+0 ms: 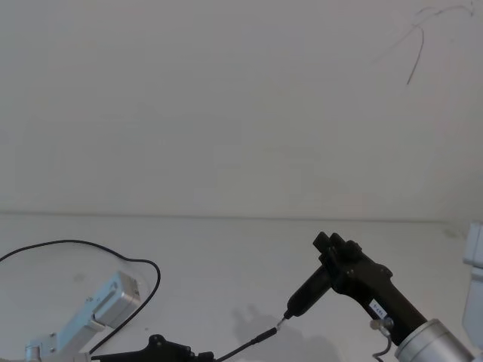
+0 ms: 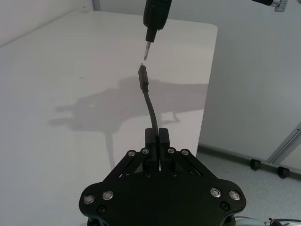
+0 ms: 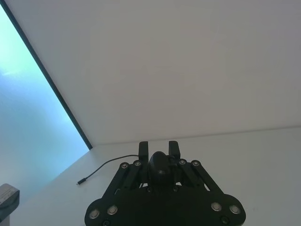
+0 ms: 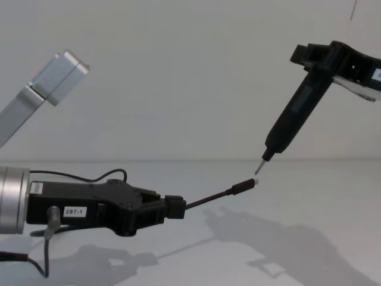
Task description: Pick up the data cable with the one hand.
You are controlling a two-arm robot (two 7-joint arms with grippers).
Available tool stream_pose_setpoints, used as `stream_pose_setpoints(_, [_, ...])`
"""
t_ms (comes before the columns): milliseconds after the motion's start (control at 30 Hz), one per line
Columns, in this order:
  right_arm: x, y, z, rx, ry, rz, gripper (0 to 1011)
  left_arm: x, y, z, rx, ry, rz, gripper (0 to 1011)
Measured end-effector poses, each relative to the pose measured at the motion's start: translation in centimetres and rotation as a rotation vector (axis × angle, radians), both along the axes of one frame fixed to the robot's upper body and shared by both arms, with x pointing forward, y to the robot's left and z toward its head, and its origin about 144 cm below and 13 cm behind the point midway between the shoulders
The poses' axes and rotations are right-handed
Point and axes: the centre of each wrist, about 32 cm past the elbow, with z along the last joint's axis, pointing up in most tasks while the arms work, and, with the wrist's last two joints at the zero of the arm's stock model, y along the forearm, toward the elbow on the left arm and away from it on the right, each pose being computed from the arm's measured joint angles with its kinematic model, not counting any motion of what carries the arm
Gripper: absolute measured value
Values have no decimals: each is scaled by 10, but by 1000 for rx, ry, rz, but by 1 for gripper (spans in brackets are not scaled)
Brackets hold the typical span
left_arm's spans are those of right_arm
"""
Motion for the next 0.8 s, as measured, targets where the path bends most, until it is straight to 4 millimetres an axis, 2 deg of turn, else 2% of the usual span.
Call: stream_pose_setpoints(800, [10, -4, -3, -16, 13, -10, 251, 0, 0, 0, 0, 0, 0, 40])
